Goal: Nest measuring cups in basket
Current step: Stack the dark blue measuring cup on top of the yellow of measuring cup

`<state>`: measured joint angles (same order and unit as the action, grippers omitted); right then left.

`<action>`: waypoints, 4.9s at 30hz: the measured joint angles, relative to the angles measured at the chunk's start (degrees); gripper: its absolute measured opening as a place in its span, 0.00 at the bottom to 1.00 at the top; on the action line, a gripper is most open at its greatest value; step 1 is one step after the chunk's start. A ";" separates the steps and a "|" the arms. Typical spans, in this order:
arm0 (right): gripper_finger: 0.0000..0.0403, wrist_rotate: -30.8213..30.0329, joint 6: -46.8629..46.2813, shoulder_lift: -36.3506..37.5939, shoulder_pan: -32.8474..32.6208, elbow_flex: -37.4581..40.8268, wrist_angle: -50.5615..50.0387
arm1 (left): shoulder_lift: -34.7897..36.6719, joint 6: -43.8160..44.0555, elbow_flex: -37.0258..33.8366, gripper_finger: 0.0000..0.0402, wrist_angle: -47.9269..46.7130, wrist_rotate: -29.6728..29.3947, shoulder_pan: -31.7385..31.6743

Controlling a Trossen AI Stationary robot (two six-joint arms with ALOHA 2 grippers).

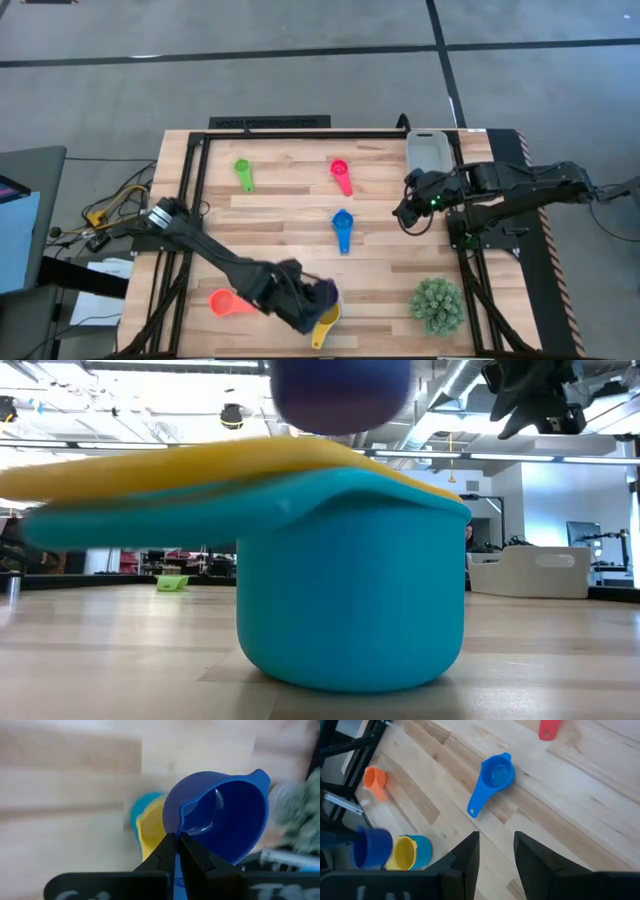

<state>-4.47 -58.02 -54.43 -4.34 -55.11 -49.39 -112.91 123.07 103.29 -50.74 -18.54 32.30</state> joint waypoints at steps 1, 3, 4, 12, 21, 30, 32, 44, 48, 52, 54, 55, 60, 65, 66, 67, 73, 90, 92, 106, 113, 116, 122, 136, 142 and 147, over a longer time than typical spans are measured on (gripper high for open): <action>0.36 0.00 0.04 -0.04 -0.24 0.00 0.11 | -1.04 0.11 0.42 0.00 1.27 0.46 0.21; 0.36 0.00 0.02 -0.04 -0.72 0.00 0.05 | -2.99 0.23 0.95 0.00 3.17 2.11 0.51; 0.35 0.00 0.02 -0.04 -1.01 0.00 0.07 | -3.83 0.24 1.07 0.00 4.04 2.83 0.52; 0.36 -0.02 -0.39 -0.04 -3.85 0.00 -2.12 | -4.50 0.45 -0.09 0.00 0.84 4.74 0.82; 0.39 -0.07 -0.51 -0.04 -5.57 0.00 -2.49 | -4.50 0.63 -0.97 0.00 4.28 4.97 0.89; 0.43 -0.26 -0.59 -0.04 -5.86 0.00 -2.65 | -5.99 2.36 -0.93 0.06 4.80 7.43 0.47; 0.44 -0.26 -0.53 -0.03 -5.86 0.00 -2.67 | -6.01 3.05 -0.99 0.11 4.64 7.62 0.45; 0.50 -0.39 -0.42 -0.04 -6.40 0.00 -2.93 | -5.98 1.86 -0.97 0.34 4.78 10.59 0.47; 0.50 -1.65 -0.44 -0.04 -7.32 0.00 -2.90 | -6.83 -0.03 -0.85 0.33 2.14 12.93 1.38; 0.49 -2.48 -0.86 -0.04 -7.70 0.00 -2.88 | -7.29 -0.83 -1.03 0.27 -2.59 13.82 1.92; 0.49 -2.81 -0.90 -0.04 -7.70 0.00 -2.84 | -7.12 -2.29 -0.88 0.24 -5.00 13.69 1.83; 0.48 -2.89 -0.87 -0.03 -7.70 0.00 -2.84 | -7.14 -2.94 -0.93 0.23 -6.04 13.55 1.83; 0.49 -2.93 -0.92 -0.04 -7.70 0.00 -2.88 | -8.44 -6.08 -0.92 0.18 -1.80 13.62 1.88; 0.50 -2.93 -1.11 0.08 -7.70 0.00 -3.14 | -9.98 -5.61 -0.99 0.17 -0.69 13.32 2.08; 0.50 -2.93 -1.09 0.13 -7.70 0.01 -3.02 | -9.88 -5.87 -0.99 0.17 -0.25 13.32 2.09; 0.50 -2.93 -1.09 0.12 -7.70 0.00 -3.09 | -9.85 -6.21 -0.97 0.17 0.35 13.35 2.09; 0.49 -2.77 -0.62 0.13 -7.70 0.01 -2.90 | -9.89 -10.10 -0.99 0.17 2.49 13.65 1.81; 0.49 -2.95 -1.92 0.10 -11.83 0.02 -4.43 | -10.09 -18.30 -0.99 0.17 8.11 13.03 0.32; 0.49 -2.97 -1.94 -0.31 -12.85 0.14 -4.17 | -10.09 -18.77 -0.99 0.17 7.78 13.53 0.39; 0.46 -2.30 -0.61 -6.11 -20.08 3.28 4.66 | -10.09 -30.42 -0.99 0.17 3.00 11.24 -2.35; 0.42 -5.12 -4.74 -6.80 -24.34 3.28 5.24 | -8.94 -35.73 -0.97 0.17 0.35 12.35 -4.47; 0.40 -7.27 -7.65 -6.78 -25.94 3.28 5.31 | -8.12 -37.23 -0.97 0.17 -1.95 13.14 -4.04; 0.37 -7.76 -9.82 -11.22 -26.80 3.30 9.71 | -6.80 -37.99 -0.97 0.17 -9.15 11.00 -2.05; 0.34 -3.05 -8.43 -28.81 -29.82 -2.25 21.33 | -8.11 -32.19 -0.95 0.17 3.61 -5.67 12.09; 0.32 1.57 -4.52 -36.68 -30.80 -7.33 21.29 | -13.25 -35.15 -0.95 0.17 11.64 -7.01 13.04; 0.32 3.64 -0.25 -42.97 -31.52 -12.41 21.00 | -16.19 -38.63 -0.95 0.17 18.67 -6.18 11.61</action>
<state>-0.83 -58.27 -97.40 -35.86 -67.52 -28.39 -129.10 84.44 102.35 -32.08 -24.72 43.91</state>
